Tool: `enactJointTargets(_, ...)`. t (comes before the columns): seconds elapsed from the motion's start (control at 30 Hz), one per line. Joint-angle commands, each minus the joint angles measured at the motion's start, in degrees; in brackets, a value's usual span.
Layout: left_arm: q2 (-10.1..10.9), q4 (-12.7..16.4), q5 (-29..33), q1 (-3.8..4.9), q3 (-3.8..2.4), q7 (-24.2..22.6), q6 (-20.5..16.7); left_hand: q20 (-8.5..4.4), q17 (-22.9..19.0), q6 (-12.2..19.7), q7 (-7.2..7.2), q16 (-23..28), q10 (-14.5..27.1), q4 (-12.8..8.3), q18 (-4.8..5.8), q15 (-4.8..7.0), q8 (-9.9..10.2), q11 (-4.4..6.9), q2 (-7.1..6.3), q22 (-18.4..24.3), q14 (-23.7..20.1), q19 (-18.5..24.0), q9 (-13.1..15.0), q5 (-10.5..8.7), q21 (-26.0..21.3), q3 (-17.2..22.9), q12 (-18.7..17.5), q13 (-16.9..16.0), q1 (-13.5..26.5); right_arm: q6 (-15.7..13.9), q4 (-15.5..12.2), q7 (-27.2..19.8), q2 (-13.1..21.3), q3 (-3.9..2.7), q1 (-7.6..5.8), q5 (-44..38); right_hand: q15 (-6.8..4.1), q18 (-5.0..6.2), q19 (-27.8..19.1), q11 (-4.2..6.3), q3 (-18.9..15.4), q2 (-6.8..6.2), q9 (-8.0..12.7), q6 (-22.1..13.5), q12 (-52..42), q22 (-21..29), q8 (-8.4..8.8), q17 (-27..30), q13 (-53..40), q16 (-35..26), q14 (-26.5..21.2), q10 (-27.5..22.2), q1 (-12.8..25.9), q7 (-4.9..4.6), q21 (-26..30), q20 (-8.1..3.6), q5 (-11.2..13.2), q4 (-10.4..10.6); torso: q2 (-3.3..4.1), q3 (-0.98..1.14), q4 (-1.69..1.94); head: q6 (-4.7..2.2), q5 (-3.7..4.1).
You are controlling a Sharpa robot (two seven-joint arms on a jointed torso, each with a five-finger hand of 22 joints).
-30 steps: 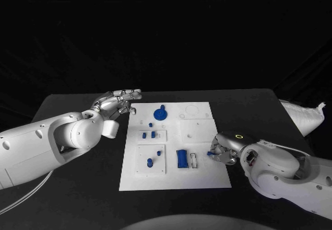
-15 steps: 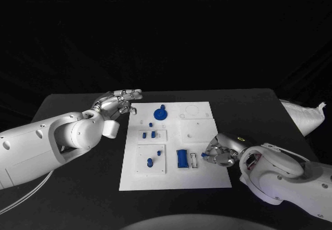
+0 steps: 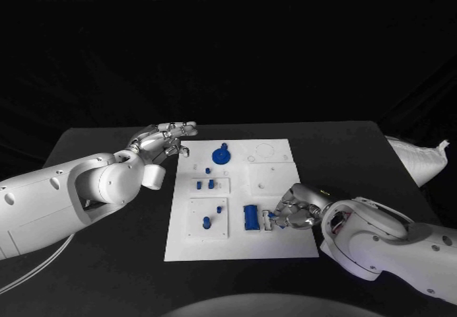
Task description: Assemble the parts on the task board
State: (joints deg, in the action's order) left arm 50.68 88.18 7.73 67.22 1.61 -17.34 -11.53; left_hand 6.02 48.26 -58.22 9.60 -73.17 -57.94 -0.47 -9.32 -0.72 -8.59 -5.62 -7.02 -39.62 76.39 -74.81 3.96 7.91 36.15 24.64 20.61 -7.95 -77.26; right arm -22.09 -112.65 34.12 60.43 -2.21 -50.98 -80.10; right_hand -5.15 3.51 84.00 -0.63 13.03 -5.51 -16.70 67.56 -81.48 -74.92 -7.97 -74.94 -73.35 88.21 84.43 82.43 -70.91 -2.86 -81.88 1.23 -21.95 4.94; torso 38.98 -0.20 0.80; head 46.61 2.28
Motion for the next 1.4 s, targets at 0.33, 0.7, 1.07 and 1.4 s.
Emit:
enactJointTargets(0.33,-0.07,0.37,-0.25,0.03,-0.03,-0.30,1.01,0.14,-0.08,0.47,0.08,0.10,0.32,-0.08,-1.06,0.01,-0.24,-0.08,0.38,0.08,-0.23,0.36,-0.04,0.13,-0.30,-0.25,0.27,0.01,0.27,2.36,1.82,0.67,-2.12,0.01,0.14,0.14,-0.58,-0.70,1.74,2.84,-0.57,0.26,-1.16,2.19,-0.20,-2.54,-1.11,-12.48,-11.99,0.28,5.04,5.38,2.21,0.82,-0.40,-0.79,-0.40,1.18,0.00,0.01,0.00,0.09,-0.22)
enactJointTargets(0.7,-0.12,0.55,-0.25,0.03,-0.03,-0.14,1.13,0.14,-0.08,0.47,0.08,0.10,0.32,-0.08,-1.06,0.01,-0.24,-0.08,0.38,0.08,-0.23,0.36,-0.04,0.13,-0.30,-0.25,0.27,0.01,0.27,5.32,3.18,1.08,-3.14,0.01,0.13,-1.78,-1.03,-0.71,1.75,3.36,-0.69,0.64,-2.16,3.15,0.35,-2.57,-1.98,-12.49,-11.73,0.28,5.04,5.28,2.67,1.40,-0.39,-1.20,-0.06,1.45,-0.01,0.03,-0.02,0.18,-0.19)
enactJointTargets(1.07,-0.10,0.74,-0.41,0.03,-0.03,-0.05,1.15,0.14,-0.08,0.47,0.08,0.10,0.32,-0.08,-1.06,0.01,-0.24,-0.08,0.38,0.08,-0.23,0.36,-0.04,0.13,-0.30,-0.25,0.27,0.01,0.27,6.22,3.78,1.26,-3.99,0.01,0.13,-2.86,-1.71,-0.73,1.80,4.14,-1.00,1.85,-4.79,4.23,-0.64,-2.66,-3.94,-12.60,-12.34,0.33,5.06,5.69,4.54,2.31,-0.40,-1.82,-0.05,2.79,0.04,0.06,-0.02,0.09,-0.23)
enactJointTargets(1.4,-0.08,0.76,-0.56,0.04,-0.03,0.01,1.12,0.15,-0.25,0.50,0.10,0.12,0.44,-0.09,-1.06,0.01,-0.31,-0.11,0.36,0.08,-0.30,0.37,-0.04,0.11,-0.31,-0.30,0.43,0.01,0.30,6.59,3.73,1.11,-4.32,0.01,0.13,-3.02,-2.03,-1.00,2.25,4.56,-0.59,3.07,-6.51,4.63,-2.71,-3.86,-5.20,-13.63,-13.53,0.94,5.27,6.28,5.22,2.82,-1.14,-2.05,-0.82,3.47,0.02,0.07,-0.07,0.12,-0.27)
